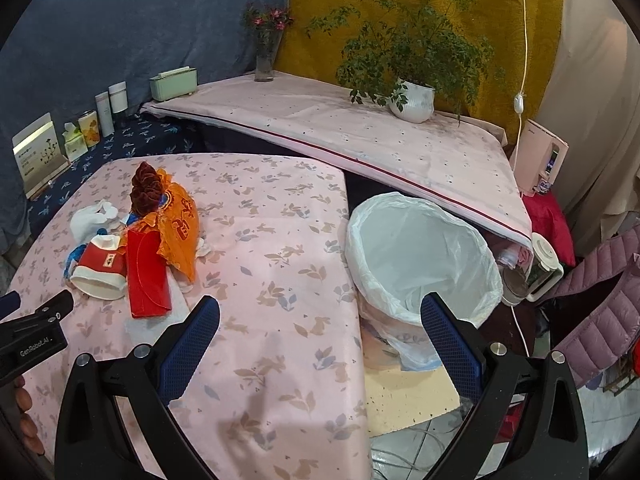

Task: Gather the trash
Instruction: 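Move both grippers down toward the pile of trash on the table, then grasp the orange snack bag with the right gripper while the left gripper grasps the red-and-white cup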

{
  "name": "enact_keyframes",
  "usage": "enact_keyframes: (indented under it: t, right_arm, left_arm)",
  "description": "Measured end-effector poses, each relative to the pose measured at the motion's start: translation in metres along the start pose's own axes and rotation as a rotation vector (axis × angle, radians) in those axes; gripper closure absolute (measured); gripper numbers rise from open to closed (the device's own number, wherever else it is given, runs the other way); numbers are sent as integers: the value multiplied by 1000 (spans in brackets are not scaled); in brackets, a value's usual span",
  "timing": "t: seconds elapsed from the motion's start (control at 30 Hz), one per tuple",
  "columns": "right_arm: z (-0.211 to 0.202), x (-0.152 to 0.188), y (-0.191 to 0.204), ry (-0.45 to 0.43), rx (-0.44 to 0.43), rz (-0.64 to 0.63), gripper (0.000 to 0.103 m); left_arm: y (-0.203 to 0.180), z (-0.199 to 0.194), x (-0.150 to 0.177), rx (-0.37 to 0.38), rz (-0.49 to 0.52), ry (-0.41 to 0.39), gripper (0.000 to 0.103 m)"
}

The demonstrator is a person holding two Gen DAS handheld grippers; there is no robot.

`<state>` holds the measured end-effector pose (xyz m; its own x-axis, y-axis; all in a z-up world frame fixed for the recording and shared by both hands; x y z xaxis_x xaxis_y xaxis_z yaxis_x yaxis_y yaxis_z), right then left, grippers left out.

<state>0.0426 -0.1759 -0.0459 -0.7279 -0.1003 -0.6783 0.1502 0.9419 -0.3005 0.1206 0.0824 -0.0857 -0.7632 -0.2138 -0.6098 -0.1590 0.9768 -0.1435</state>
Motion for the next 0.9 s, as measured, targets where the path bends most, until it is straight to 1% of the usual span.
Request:
enact_keyframes:
  t: [0.13, 0.27, 0.33, 0.4, 0.53, 0.6, 0.63, 0.73, 0.77, 0.8, 0.83, 0.87, 0.9]
  right_arm:
    - [11, -16, 19, -18, -23, -11, 7]
    - [25, -35, 40, -27, -50, -29, 7]
    - [32, -46, 53, -32, -67, -43, 9]
    - [39, -56, 65, -33, -92, -51, 13]
    - [58, -72, 86, -24, -131, -52, 19]
    - [70, -77, 96, -8, -151, -53, 27]
    - [76, -79, 100, 1, -158, -54, 28]
    - [91, -81, 111, 25, -176, -61, 38]
    - [95, -81, 115, 35, -184, -63, 42]
    - [100, -80, 118, 44, -194, -64, 47]
    - [104, -80, 122, 52, -205, -65, 49]
    - [108, -79, 125, 61, -217, -65, 54]
    - [111, -77, 128, 67, -226, -66, 57]
  left_arm:
    - [19, 16, -13, 4, -35, 13, 7]
    - [28, 31, -25, 4, -44, 18, 7]
    - [31, 40, -32, 8, -58, 24, 7]
    - [32, 50, -37, 26, -69, 40, 7]
    - [28, 74, -41, 67, -91, 111, 7]
    - [25, 82, -41, 77, -97, 128, 10]
    - [23, 86, -41, 80, -96, 134, 13]
    - [16, 96, -39, 95, -87, 160, 20]
    - [14, 99, -38, 102, -86, 169, 25]
    - [11, 102, -37, 107, -84, 180, 28]
    - [9, 105, -36, 109, -82, 190, 34]
    - [7, 107, -35, 116, -84, 201, 39]
    - [6, 109, -34, 121, -86, 210, 41]
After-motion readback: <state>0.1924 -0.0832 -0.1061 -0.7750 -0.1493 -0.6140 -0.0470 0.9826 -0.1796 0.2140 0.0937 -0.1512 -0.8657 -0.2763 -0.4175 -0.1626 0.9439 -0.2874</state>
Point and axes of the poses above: each gripper's, at about its wrist camera, not at the fingertips, and z roughly the way its jaws point, y to its left, x to its underside, the point moved 7 cm from there along z, roughly the way its jaws point, and after that the axes turned 15 degrees about -z, right-handed, at the moved point
